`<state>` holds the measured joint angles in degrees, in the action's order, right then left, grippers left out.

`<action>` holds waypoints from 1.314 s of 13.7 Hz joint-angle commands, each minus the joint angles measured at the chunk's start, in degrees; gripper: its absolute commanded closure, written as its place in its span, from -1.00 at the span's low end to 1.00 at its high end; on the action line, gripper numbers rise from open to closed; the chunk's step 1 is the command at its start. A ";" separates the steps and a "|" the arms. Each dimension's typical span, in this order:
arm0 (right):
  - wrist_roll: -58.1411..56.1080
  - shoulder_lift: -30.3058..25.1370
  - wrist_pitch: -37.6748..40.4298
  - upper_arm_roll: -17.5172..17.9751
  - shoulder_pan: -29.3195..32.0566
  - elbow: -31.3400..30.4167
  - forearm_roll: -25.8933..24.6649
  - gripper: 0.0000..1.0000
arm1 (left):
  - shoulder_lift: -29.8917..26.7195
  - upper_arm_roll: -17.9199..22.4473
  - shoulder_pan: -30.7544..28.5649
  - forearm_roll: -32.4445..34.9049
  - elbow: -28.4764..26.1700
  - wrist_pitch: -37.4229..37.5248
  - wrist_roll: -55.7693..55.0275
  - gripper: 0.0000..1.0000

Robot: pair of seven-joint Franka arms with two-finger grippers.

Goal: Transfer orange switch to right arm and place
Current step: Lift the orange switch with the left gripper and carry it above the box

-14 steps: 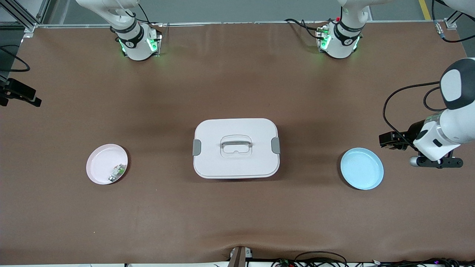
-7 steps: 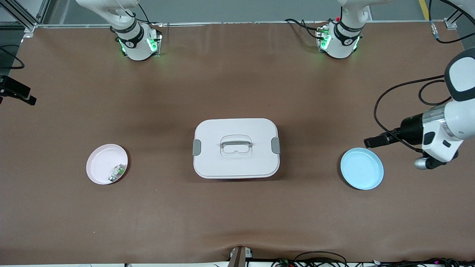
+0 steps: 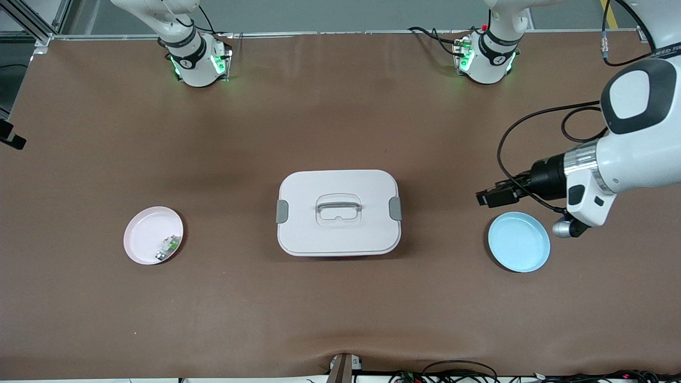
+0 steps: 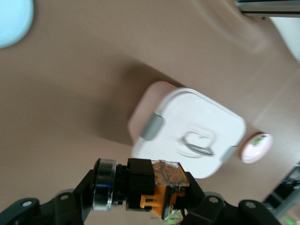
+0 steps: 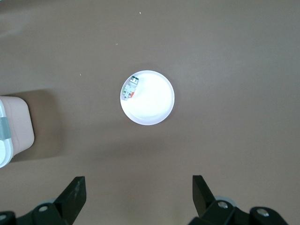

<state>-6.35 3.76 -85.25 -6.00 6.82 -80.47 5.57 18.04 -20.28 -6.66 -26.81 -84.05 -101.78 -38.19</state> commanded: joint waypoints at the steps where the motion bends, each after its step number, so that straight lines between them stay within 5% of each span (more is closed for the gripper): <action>1: -1.56 0.46 -1.57 0.99 0.56 1.01 1.63 -1.00 | -0.37 -3.61 -0.11 -3.06 0.20 -3.15 -8.88 0.44; 5: -3.06 1.07 -1.58 1.08 -0.06 0.49 3.39 -1.00 | 0.24 -10.21 1.63 -3.43 0.02 -9.65 -24.79 0.44; 8: -2.71 1.69 -1.14 1.17 -0.32 0.31 7.25 -1.00 | 0.60 -10.22 7.78 -3.16 -0.06 -15.54 -37.61 0.44; 13: -2.35 1.42 -4.21 1.17 -1.81 -5.57 29.72 -1.00 | 2.96 -9.96 14.47 -3.07 -0.06 -24.24 -56.52 0.44; 18: 1.42 0.63 -14.57 1.26 -12.08 -9.53 31.69 -1.00 | 6.04 -9.78 19.74 -2.89 -0.06 -33.30 -73.23 0.43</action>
<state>-6.38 5.90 -97.14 -4.36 -1.81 -87.55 36.11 23.12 -30.37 11.10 -29.63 -84.52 -132.17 -106.79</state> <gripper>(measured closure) 0.000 0.238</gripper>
